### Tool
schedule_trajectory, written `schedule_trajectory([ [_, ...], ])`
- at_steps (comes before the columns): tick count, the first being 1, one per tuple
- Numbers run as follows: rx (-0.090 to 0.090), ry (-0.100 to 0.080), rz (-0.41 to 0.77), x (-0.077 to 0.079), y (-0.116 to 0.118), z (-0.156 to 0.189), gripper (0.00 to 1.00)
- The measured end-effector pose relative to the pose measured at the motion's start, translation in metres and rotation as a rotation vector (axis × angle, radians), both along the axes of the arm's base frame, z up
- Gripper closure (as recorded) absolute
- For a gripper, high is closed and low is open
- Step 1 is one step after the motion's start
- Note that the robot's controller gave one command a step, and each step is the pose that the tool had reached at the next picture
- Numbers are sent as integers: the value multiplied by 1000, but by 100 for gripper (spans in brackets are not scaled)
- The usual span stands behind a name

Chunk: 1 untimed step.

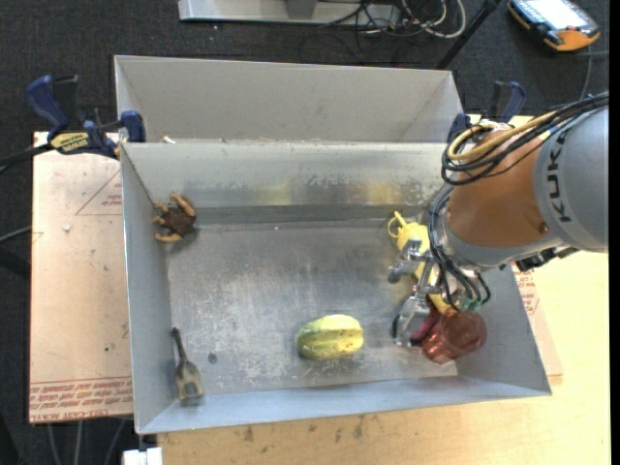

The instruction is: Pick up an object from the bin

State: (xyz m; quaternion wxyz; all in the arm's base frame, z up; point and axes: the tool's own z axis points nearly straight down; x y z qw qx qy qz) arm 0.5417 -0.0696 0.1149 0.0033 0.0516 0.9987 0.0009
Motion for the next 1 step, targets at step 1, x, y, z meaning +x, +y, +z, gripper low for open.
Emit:
schedule_trajectory([
  [1,-1,3,26,-3,-22,-30,0],
])
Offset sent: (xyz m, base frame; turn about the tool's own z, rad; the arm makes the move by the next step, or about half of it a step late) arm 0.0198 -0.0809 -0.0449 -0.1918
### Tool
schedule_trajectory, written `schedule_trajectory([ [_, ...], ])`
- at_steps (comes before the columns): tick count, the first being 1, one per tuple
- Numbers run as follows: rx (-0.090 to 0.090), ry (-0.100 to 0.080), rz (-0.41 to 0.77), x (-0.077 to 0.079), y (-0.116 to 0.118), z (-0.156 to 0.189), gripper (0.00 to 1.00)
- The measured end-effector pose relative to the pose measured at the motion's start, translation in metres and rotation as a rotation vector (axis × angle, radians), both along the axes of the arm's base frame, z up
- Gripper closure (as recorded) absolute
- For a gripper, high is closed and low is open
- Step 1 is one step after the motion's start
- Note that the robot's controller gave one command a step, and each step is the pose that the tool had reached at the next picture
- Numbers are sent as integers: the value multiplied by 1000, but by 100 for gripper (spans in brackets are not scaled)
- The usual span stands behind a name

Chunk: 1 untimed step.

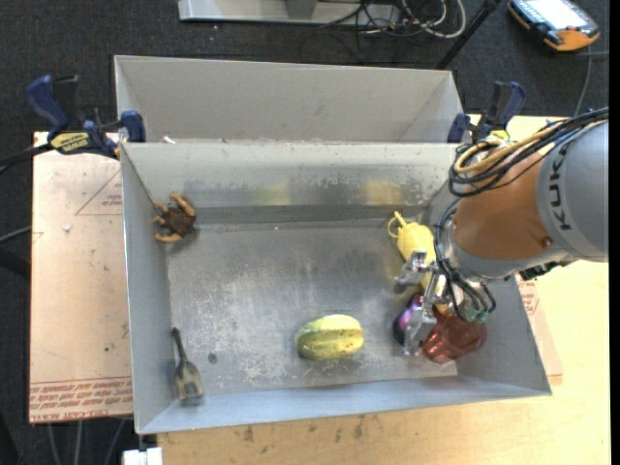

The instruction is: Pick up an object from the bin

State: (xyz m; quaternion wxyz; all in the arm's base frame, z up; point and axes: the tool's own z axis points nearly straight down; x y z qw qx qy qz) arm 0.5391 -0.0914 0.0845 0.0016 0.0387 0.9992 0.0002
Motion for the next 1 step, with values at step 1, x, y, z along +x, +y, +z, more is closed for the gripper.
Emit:
schedule_trajectory([
  [1,29,3,175,27,-41,-11,100],
])
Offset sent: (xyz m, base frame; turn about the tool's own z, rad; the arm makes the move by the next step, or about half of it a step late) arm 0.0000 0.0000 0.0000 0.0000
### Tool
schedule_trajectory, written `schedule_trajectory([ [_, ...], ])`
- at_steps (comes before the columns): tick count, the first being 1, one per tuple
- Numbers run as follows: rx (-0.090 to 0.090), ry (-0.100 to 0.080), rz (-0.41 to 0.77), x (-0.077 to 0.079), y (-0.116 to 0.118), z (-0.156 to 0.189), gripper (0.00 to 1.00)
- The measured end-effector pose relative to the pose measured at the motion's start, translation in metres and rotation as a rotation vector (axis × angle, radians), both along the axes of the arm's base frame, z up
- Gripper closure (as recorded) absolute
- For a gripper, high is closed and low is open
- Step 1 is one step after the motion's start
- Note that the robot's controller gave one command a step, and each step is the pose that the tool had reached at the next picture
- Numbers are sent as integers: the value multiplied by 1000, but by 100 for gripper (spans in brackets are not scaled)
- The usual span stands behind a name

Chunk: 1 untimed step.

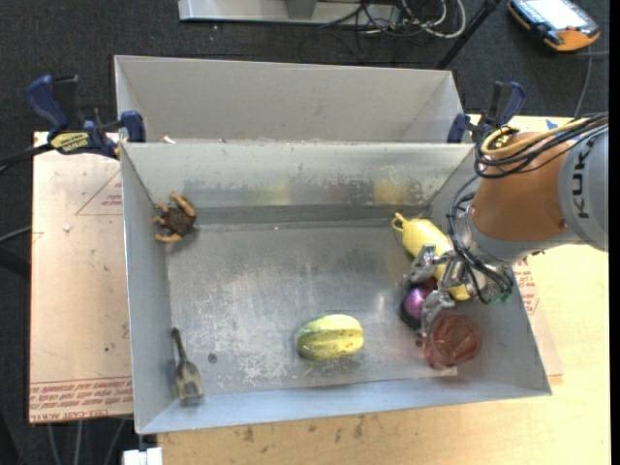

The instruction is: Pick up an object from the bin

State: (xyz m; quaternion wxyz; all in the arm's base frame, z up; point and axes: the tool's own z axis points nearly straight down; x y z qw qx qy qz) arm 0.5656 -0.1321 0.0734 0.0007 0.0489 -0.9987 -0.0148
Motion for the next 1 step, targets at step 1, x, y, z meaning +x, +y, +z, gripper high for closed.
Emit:
schedule_trajectory([
  [1,-15,-5,0,-1,-7,-2,0],
])
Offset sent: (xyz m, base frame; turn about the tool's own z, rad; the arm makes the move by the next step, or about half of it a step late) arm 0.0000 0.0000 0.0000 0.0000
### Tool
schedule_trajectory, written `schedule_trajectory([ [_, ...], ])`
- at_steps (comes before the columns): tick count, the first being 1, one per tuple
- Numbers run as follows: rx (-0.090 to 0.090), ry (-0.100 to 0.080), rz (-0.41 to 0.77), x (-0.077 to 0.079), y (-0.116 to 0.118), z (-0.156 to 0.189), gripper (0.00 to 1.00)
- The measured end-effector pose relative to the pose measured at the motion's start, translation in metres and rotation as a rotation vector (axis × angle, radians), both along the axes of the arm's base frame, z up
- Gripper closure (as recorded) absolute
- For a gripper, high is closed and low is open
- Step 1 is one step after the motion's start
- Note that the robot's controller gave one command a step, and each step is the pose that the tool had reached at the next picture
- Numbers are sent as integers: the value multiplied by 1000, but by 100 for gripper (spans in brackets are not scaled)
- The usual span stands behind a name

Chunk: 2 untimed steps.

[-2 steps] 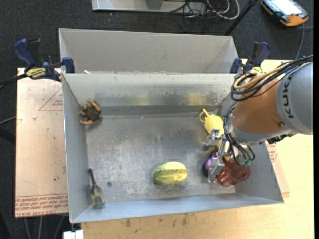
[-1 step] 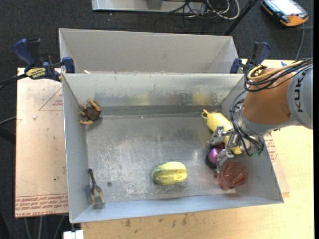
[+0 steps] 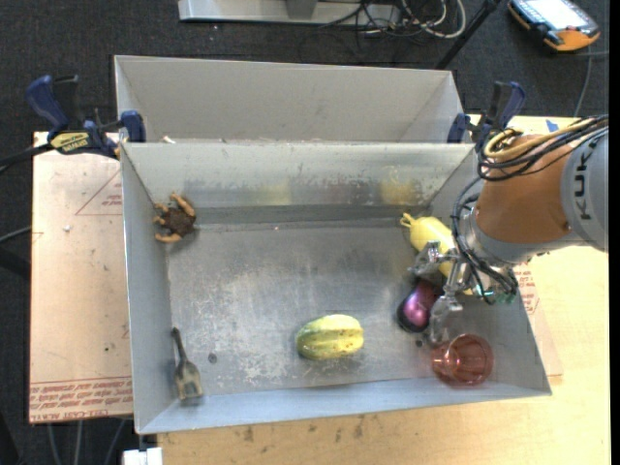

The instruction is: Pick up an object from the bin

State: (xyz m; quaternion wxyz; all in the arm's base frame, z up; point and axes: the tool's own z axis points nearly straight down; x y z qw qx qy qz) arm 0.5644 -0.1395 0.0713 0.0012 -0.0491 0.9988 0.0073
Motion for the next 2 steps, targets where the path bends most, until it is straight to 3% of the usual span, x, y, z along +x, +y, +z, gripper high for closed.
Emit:
schedule_trajectory([
  [1,0,0,0,0,0,0,0],
  [2,-6,8,87,6,0,1,0],
])
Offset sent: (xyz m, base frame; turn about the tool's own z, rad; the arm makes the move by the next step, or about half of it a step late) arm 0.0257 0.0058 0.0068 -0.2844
